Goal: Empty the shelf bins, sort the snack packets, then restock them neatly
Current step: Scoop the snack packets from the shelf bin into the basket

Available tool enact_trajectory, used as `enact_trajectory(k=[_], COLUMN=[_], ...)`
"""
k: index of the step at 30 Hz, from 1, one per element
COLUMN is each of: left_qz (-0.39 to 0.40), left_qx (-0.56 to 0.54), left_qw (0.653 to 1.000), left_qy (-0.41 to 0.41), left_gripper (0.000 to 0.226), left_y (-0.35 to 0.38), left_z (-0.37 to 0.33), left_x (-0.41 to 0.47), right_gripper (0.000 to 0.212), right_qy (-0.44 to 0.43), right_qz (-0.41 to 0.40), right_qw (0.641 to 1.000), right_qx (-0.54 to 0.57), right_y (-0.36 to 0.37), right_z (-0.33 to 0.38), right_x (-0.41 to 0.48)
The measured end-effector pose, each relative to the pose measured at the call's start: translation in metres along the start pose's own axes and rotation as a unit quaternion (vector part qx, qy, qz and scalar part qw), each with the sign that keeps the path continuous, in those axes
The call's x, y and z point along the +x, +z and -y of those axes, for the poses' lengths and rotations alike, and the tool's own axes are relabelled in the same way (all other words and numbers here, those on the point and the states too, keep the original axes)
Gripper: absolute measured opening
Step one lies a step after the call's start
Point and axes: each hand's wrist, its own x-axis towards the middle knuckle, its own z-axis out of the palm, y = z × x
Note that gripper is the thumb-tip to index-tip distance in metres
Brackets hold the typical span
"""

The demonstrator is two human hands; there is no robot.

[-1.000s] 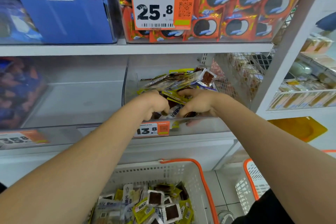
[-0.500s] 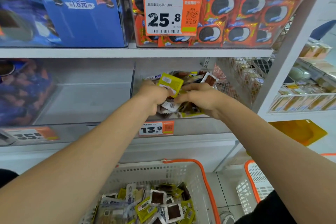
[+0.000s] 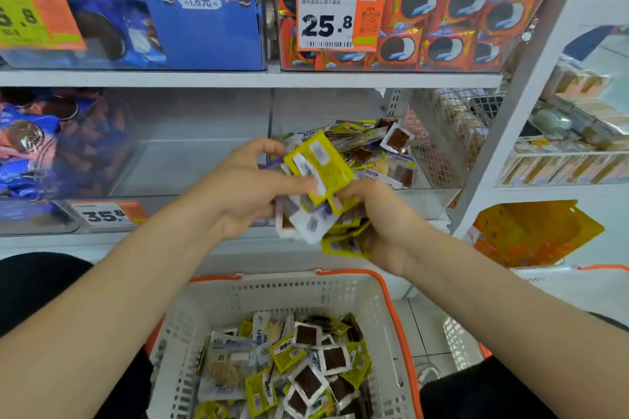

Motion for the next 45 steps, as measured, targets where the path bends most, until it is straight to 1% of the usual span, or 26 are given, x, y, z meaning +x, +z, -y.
enact_trajectory(k=[1,3,4,6,7,8,9,10,11,12,13,15,17,19,21,22,24,26,29,31,34,37,40,41,43,45], left_qz=[0.034,0.098,0.12,0.153,0.165,0.183,0.202,0.212,0.213,0.204,0.185,0.117,0.024,-0.031,-0.039,-0.036,-0.023,-0.002,0.036,0.054,0.066,0.067,0.038,0.02,-0.024,-0.057], left_qx=[0.029,0.092,0.141,0.255,0.299,0.329,0.361,0.405,0.436,0.438,0.409,0.346,0.376,0.453,0.538,0.568,0.597,0.607,0.622,0.634,0.662,0.664,0.646,0.637,0.607,0.573], left_qw=[0.999,0.99,0.982,0.954,0.939,0.926,0.91,0.889,0.874,0.875,0.892,0.921,0.902,0.858,0.813,0.8,0.791,0.792,0.783,0.771,0.744,0.741,0.76,0.768,0.794,0.818], left_qy=[-0.011,-0.037,-0.045,-0.04,-0.037,-0.038,-0.038,-0.03,-0.014,0.014,0.051,0.131,0.212,0.24,0.219,0.193,0.134,0.066,0.002,-0.026,-0.059,-0.073,-0.069,-0.063,-0.033,-0.02], left_gripper=[0.065,0.06,0.057,0.05,0.045,0.038,0.034,0.033,0.034,0.032,0.027,0.012,0.014,0.018,0.025,0.029,0.047,0.079,0.122,0.14,0.157,0.156,0.149,0.144,0.131,0.121], left_y=[-0.006,-0.017,-0.019,-0.02,-0.016,-0.011,-0.006,0.0,0.005,0.01,0.016,0.029,0.038,0.042,0.043,0.044,0.048,0.051,0.052,0.053,0.057,0.06,0.062,0.063,0.067,0.068], left_z=[0.003,0.008,0.011,0.022,0.027,0.03,0.031,0.031,0.029,0.027,0.022,0.014,0.004,-0.001,-0.006,-0.007,-0.008,-0.01,-0.011,-0.009,-0.003,0.009,0.015,0.015,0.015,0.018], left_x=[-0.006,-0.012,-0.013,-0.013,-0.012,-0.012,-0.01,-0.008,-0.004,0.001,0.008,0.022,0.043,0.071,0.099,0.112,0.134,0.154,0.184,0.197,0.207,0.212,0.213,0.213,0.212,0.215], right_gripper=[0.022,0.027,0.03,0.036,0.04,0.038,0.031,0.026,0.025,0.022,0.018,0.012,0.018,0.035,0.066,0.086,0.123,0.148,0.165,0.17,0.165,0.148,0.122,0.111,0.086,0.073], right_qy=[0.033,0.093,0.121,0.152,0.13,0.076,-0.001,-0.082,-0.145,-0.199,-0.251,-0.327,-0.355,-0.338,-0.294,-0.265,-0.222,-0.203,-0.201,-0.198,-0.16,-0.167,-0.201,-0.21,-0.234,-0.254], right_qz=[0.033,0.106,0.122,0.087,0.052,0.018,-0.018,-0.061,-0.099,-0.126,-0.145,-0.153,-0.154,-0.172,-0.174,-0.164,-0.142,-0.127,-0.117,-0.097,-0.037,-0.024,-0.024,-0.022,-0.019,-0.035], right_qw=[0.999,0.987,0.978,0.954,0.931,0.899,0.864,0.836,0.826,0.826,0.826,0.803,0.766,0.737,0.719,0.711,0.679,0.637,0.574,0.548,0.559,0.55,0.54,0.544,0.577,0.587], right_qx=[-0.023,-0.08,-0.121,-0.245,-0.337,-0.43,-0.503,-0.539,-0.536,-0.512,-0.484,-0.474,-0.513,-0.56,-0.606,-0.631,-0.685,-0.732,-0.785,-0.807,-0.813,-0.818,-0.817,-0.812,-0.782,-0.768], right_y=[0.002,0.002,-0.001,-0.007,-0.01,-0.013,-0.015,-0.015,-0.018,-0.019,-0.02,-0.026,-0.041,-0.06,-0.075,-0.079,-0.084,-0.085,-0.08,-0.076,-0.073,-0.078,-0.084,-0.086,-0.086,-0.084], right_z=[-0.007,-0.016,-0.019,-0.019,-0.016,-0.012,-0.009,-0.005,0.0,0.007,0.014,0.03,0.043,0.055,0.065,0.069,0.074,0.076,0.081,0.081,0.086,0.095,0.099,0.099,0.098,0.094], right_x=[-0.006,-0.014,-0.014,-0.012,-0.008,-0.004,-0.001,0.003,0.007,0.009,0.013,0.025,0.048,0.074,0.097,0.107,0.127,0.144,0.17,0.186,0.201,0.207,0.21,0.212,0.214,0.213])
